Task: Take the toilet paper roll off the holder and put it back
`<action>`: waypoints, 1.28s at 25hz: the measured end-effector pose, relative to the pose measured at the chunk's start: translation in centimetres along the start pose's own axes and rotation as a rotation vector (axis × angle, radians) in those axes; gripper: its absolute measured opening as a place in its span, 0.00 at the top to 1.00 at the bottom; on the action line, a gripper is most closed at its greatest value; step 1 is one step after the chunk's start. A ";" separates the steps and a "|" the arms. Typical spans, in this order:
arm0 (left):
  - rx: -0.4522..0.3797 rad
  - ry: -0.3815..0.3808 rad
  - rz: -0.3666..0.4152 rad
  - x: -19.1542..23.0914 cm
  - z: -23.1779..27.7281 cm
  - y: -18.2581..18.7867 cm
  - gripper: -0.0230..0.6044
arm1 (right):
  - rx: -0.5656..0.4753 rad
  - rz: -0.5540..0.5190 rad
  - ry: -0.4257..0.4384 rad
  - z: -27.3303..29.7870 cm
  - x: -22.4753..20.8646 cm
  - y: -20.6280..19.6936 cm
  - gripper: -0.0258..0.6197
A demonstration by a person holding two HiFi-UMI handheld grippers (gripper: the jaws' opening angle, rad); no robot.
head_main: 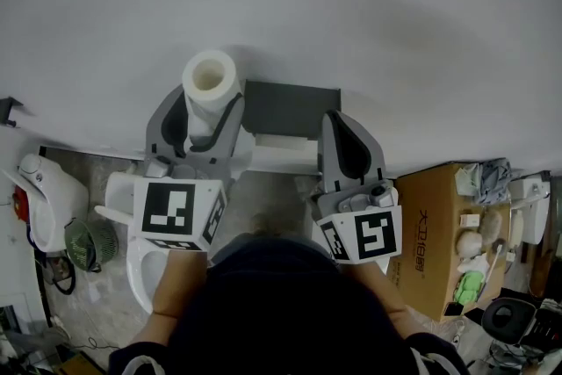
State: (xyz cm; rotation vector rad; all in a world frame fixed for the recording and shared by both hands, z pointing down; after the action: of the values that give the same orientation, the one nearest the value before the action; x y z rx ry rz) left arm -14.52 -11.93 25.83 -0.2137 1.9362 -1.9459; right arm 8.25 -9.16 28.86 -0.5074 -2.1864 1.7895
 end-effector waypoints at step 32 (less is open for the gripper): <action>-0.078 -0.026 0.002 4.8 -2.7 -0.3 0.54 | 0.019 -0.092 -0.110 -2.2 3.4 0.1 0.94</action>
State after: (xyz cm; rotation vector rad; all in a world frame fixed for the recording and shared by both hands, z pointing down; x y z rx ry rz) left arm -19.91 -11.25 25.25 -0.2571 1.9965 -1.8583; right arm 6.13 -5.73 29.18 -0.3056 -2.2237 1.8273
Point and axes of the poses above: the fingertips, and each gripper's own axes: z forward along the fingers, x to its left, y out of its top, the point moved 10 cm from there along -z, backward along the fingers, and after that the axes turned 2 degrees about z, right-handed, at the moved point
